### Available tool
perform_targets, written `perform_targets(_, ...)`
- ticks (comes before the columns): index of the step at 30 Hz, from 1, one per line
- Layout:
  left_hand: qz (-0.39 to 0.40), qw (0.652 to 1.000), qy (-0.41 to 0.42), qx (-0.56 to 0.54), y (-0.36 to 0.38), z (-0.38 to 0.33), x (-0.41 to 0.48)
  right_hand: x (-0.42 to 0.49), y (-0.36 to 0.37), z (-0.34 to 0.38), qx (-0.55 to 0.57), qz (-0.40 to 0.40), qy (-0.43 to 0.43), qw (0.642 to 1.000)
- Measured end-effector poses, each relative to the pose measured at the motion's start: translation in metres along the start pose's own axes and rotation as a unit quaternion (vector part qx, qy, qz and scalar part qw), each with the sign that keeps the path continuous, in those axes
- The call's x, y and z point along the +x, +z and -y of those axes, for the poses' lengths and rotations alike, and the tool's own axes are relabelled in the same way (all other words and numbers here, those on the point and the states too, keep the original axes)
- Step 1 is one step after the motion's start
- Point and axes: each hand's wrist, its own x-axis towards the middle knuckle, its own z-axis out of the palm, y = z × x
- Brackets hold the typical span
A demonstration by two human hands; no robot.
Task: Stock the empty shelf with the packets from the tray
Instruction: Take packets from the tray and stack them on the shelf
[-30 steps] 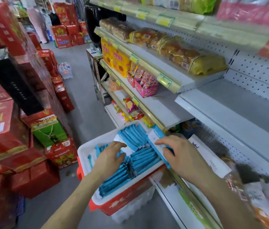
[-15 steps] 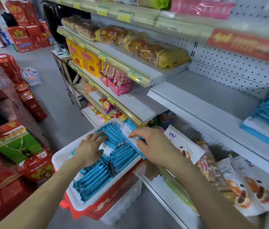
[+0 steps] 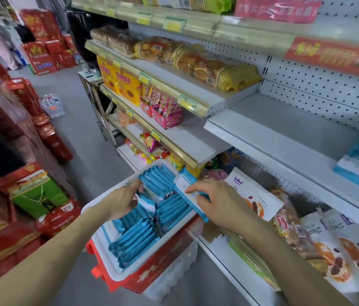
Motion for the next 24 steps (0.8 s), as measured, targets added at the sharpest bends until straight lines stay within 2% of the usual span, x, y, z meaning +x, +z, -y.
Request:
perform_targets(3, -0.001, 0.999, 0.042, 0.004, -0.003, 0.007, 0.000, 0.000, -0.002, -0.002, -0.006, 0.006, 0.003, 1.000)
perform_targets(7, 0.034, 0.988, 0.111, 0.097, -0.012, 0.010, 0.005, 0.000, -0.006, -0.006, -0.007, 0.002, 0.002, 1.000)
perform_targets(13, 0.071, 0.980, 0.113, 0.147, -0.022, 0.007, 0.012, -0.002, -0.009, -0.014, -0.017, 0.004, 0.001, 1.000)
perform_targets(24, -0.031, 0.982, 0.106, 0.155, -0.058, -0.014, 0.002, -0.005, -0.016, -0.025, -0.016, 0.006, 0.006, 1.000)
